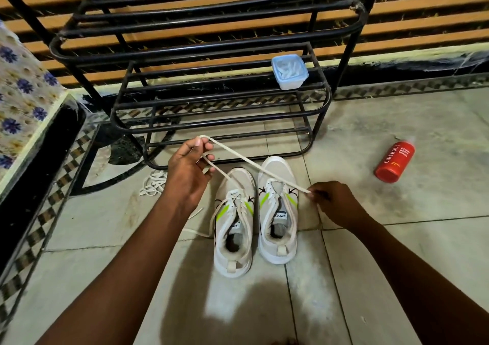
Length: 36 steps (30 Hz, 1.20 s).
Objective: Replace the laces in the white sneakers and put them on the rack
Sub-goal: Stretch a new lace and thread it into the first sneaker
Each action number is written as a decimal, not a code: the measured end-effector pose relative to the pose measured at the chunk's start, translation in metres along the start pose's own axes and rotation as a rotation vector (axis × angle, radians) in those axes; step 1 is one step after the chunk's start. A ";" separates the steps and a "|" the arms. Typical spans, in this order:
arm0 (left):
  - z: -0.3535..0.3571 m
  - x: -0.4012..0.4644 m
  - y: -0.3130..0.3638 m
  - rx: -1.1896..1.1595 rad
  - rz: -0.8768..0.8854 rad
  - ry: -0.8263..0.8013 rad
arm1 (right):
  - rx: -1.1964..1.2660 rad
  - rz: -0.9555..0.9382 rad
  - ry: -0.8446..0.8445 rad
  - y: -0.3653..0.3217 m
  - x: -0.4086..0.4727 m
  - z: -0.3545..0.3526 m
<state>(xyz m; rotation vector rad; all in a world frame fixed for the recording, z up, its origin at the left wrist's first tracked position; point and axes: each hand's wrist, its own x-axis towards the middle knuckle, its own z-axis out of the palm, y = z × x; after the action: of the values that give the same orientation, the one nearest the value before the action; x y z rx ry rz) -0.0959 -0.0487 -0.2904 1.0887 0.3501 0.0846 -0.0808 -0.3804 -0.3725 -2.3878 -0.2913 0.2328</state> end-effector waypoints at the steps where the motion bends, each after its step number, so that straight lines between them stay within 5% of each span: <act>1: 0.001 0.001 0.000 0.009 0.000 0.008 | -0.010 0.018 0.029 0.007 -0.002 0.002; 8: 0.007 0.008 -0.008 0.436 0.092 0.116 | -0.062 0.151 0.040 0.035 -0.014 0.004; 14: 0.016 0.005 -0.036 1.296 0.317 0.068 | 0.140 -0.094 0.161 -0.006 -0.009 0.008; 16: 0.026 -0.005 -0.042 1.266 0.487 -0.080 | 0.191 -0.199 0.179 -0.031 -0.006 0.006; 21: 0.038 -0.019 -0.055 1.118 0.507 -0.342 | 0.331 -0.300 0.303 -0.077 -0.011 0.014; 30: 0.012 -0.024 -0.048 1.049 0.476 -0.199 | -0.011 -0.438 0.408 -0.071 -0.011 0.042; 36: -0.021 -0.049 -0.068 1.026 0.280 0.109 | -0.064 -0.485 0.449 -0.098 -0.002 0.055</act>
<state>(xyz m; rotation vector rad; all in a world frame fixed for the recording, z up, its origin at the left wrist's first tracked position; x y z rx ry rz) -0.1557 -0.0745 -0.3472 2.1542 0.3376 0.2272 -0.1100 -0.2754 -0.3462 -2.2698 -0.6499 -0.5344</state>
